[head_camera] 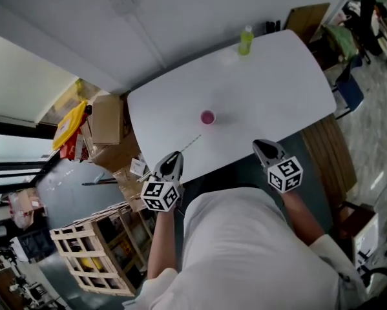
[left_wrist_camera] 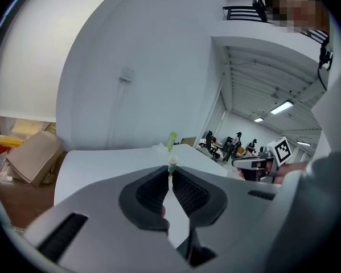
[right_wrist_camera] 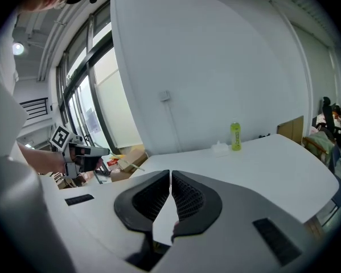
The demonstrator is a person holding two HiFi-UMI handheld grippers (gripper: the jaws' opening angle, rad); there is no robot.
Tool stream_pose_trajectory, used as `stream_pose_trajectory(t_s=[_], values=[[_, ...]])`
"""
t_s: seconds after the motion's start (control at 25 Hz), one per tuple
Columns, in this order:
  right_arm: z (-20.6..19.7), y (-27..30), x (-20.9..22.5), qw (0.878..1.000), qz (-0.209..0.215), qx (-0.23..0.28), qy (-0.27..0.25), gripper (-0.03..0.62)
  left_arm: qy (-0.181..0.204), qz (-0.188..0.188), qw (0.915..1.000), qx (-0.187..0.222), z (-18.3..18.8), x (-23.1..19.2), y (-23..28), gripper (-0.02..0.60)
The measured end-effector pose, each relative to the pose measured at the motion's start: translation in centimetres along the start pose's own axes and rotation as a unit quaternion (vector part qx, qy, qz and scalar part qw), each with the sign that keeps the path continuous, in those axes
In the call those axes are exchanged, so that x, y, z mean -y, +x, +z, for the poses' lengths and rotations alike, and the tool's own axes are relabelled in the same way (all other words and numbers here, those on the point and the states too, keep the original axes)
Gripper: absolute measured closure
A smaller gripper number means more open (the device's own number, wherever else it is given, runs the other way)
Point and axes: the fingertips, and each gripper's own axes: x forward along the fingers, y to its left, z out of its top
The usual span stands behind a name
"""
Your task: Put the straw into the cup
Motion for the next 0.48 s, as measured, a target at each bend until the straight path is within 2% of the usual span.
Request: stream_pose_trajectory(t_s=[0.28,0.48], values=[[0.6,1.0,0.4,0.999,-0.036,-0.001,0.016,0.557,0.032,-0.044,0.9978,-0.038,1.0,-1.6,4.3,0.558],[-0.6,1.9,1.4,0.997,-0.063,-0.015,0.036,0.556,0.035,-0.06,0.9942,-0.083,-0.4,-3.3,8.4,0.557]])
